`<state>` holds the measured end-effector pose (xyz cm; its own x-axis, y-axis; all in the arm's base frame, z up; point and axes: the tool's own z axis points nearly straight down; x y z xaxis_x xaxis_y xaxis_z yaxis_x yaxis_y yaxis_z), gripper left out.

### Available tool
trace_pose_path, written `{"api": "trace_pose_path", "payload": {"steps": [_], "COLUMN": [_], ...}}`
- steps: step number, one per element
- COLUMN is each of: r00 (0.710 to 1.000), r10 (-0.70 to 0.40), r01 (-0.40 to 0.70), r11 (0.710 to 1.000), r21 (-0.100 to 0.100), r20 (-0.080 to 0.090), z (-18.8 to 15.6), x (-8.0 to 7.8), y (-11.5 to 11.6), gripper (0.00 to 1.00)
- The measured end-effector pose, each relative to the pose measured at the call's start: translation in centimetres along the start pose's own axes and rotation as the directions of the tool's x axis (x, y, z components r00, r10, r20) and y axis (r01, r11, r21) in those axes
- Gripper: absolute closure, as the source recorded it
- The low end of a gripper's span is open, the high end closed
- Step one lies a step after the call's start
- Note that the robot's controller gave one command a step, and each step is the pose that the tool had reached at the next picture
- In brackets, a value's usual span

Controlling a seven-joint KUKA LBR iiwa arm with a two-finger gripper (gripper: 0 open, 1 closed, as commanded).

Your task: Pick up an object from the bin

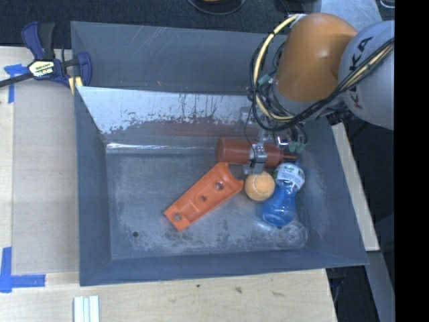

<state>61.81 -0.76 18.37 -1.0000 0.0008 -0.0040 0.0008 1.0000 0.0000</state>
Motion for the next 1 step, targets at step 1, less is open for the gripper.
{"api": "trace_pose_path", "payload": {"steps": [1], "r00": [1.000], "r10": [0.000], "r01": [0.000], "r11": [1.000], "r21": [0.000], "r20": [0.000], "z": [0.00], "x": [0.00], "y": [0.00], "gripper": [0.00]}}
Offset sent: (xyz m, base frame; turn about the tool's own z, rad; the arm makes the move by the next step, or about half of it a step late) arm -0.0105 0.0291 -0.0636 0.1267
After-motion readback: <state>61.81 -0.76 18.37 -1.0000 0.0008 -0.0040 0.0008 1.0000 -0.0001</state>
